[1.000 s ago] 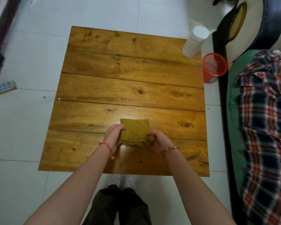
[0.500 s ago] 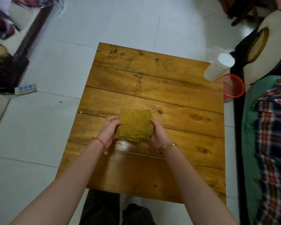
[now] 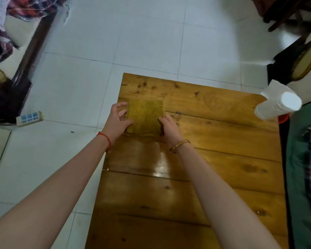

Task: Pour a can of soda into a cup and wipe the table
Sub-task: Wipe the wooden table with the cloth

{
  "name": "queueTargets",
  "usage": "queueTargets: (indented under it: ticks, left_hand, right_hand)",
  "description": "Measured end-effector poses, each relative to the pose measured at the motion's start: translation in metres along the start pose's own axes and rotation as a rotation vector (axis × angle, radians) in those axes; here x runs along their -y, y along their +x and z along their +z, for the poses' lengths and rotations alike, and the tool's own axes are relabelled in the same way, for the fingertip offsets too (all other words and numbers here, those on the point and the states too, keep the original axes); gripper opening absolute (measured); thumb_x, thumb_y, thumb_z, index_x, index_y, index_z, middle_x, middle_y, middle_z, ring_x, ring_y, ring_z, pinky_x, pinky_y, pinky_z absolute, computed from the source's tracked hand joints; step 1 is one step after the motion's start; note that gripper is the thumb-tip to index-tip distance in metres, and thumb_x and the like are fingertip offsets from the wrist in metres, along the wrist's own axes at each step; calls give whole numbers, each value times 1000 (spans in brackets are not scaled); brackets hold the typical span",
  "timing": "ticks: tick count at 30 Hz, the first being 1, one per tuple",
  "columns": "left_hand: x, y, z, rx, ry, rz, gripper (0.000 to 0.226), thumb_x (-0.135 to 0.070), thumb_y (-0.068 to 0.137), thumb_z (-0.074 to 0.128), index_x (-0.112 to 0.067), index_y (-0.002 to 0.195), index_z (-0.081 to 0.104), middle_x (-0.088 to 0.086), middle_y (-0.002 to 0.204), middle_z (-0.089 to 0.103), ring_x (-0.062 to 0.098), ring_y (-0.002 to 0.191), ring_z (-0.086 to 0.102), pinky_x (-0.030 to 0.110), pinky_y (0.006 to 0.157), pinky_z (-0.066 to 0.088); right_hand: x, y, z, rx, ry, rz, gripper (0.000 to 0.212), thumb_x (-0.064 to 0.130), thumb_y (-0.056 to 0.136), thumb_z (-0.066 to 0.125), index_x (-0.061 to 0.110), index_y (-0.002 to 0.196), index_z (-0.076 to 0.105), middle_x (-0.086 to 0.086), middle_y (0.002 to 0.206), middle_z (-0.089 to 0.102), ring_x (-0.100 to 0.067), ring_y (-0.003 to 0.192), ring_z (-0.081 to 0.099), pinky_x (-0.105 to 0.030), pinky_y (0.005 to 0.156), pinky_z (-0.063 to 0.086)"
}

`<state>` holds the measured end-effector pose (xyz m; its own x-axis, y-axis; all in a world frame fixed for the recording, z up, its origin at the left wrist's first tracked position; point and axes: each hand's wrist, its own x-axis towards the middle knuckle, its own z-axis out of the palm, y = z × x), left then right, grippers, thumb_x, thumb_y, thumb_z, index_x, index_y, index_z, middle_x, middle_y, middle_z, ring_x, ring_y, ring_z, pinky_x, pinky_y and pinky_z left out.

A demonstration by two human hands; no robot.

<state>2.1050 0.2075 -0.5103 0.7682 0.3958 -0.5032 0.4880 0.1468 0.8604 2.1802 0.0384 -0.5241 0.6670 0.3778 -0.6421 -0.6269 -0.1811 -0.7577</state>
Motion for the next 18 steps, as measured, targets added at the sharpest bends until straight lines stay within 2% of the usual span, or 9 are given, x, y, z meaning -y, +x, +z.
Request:
queueTargets:
  ticks: [3, 5, 7, 9, 11, 13, 15, 18]
  left_hand:
    - [-15, 40, -13, 26, 76, 59, 62, 10, 88, 61, -21, 136, 36, 12, 144, 50, 20, 107, 65, 39, 86, 59]
    - [-21, 65, -21, 46, 130, 99, 63, 11, 88, 60, -20, 136, 35, 14, 146, 49, 20, 107, 65, 44, 87, 59]
    - [-24, 86, -27, 60, 165, 114, 67, 12, 87, 60, -20, 139, 33, 16, 148, 47, 27, 112, 63, 50, 89, 57]
    - [-24, 103, -32, 68, 183, 109, 71, 13, 86, 59, -19, 143, 31, 15, 147, 48, 31, 115, 62, 51, 90, 57]
    - [-22, 115, -34, 74, 195, 97, 73, 15, 86, 58, -21, 144, 31, 12, 146, 50, 26, 107, 64, 45, 85, 59]
    - [-19, 125, -37, 75, 206, 84, 75, 16, 85, 57, -23, 144, 31, 11, 147, 49, 19, 98, 64, 35, 75, 58]
    - [-15, 133, -39, 77, 207, 69, 77, 17, 85, 56, -24, 145, 31, 9, 149, 47, 18, 97, 63, 27, 68, 57]
    - [-10, 139, -41, 89, 229, 53, 78, 16, 85, 57, -24, 147, 29, 9, 153, 42, 27, 110, 61, 26, 70, 56]
  right_hand:
    - [24, 38, 13, 13, -42, -47, 34, 11, 104, 37, 27, 129, 53, -3, 122, 62, -16, 105, 62, -33, 85, 58]
    - [37, 61, 20, 3, -106, -59, 38, 10, 103, 37, 21, 138, 49, -7, 127, 60, -16, 100, 61, -22, 68, 56]
    - [44, 80, 26, -4, -151, -65, 41, 10, 103, 37, 18, 143, 44, -9, 131, 58, -19, 102, 61, -17, 61, 52]
    - [47, 98, 31, -21, -175, -59, 43, 9, 103, 38, 19, 145, 43, -11, 136, 57, -27, 113, 60, -24, 70, 53]
    - [46, 112, 36, -45, -264, -45, 48, 11, 102, 39, 20, 149, 38, -10, 144, 52, -30, 127, 54, -37, 90, 53]
    - [43, 123, 40, -62, -353, -29, 54, 13, 102, 41, 20, 154, 31, -7, 152, 44, -29, 138, 44, -47, 111, 42]
    - [41, 128, 43, -75, -385, -17, 56, 14, 101, 42, 22, 155, 28, -5, 156, 39, -28, 141, 40, -49, 115, 37]
    - [38, 129, 47, -86, -429, -33, 56, 13, 101, 43, 23, 154, 30, -7, 155, 39, -24, 135, 45, -43, 112, 39]
